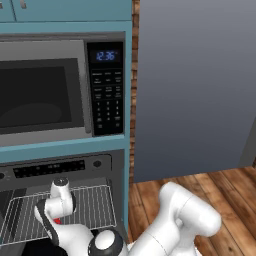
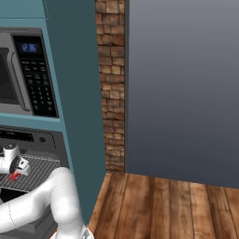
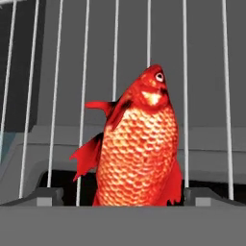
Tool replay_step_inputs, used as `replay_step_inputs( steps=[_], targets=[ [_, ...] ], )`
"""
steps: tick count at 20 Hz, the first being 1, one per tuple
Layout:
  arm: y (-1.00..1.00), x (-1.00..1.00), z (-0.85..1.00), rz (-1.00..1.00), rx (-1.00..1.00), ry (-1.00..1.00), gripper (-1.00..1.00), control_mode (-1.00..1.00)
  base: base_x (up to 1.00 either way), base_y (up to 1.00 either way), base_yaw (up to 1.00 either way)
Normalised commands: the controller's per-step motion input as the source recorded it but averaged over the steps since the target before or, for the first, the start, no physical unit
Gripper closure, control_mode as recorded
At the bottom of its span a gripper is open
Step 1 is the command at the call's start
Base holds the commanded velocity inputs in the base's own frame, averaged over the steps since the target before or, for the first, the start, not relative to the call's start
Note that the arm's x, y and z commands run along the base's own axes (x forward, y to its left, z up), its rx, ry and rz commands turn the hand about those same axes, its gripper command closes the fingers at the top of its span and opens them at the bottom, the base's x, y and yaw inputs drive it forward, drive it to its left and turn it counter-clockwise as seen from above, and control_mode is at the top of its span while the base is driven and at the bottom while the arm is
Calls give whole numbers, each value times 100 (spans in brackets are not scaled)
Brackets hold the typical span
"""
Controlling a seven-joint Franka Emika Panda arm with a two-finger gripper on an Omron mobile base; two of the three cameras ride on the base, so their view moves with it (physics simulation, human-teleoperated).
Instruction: Take the fish from the oven and place it on the plate on the counter.
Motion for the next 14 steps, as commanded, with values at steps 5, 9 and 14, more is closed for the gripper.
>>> replay_step_inputs(
  steps=[5,9,14],
  targets=[
    [0,10,-37,0,0,3,-100,-100,0,0,0],
    [-1,-15,-45,0,-5,6,-100,-100,0,0,0],
    [-1,-4,-34,0,0,3,-100,-100,0,0,0]
  ],
)
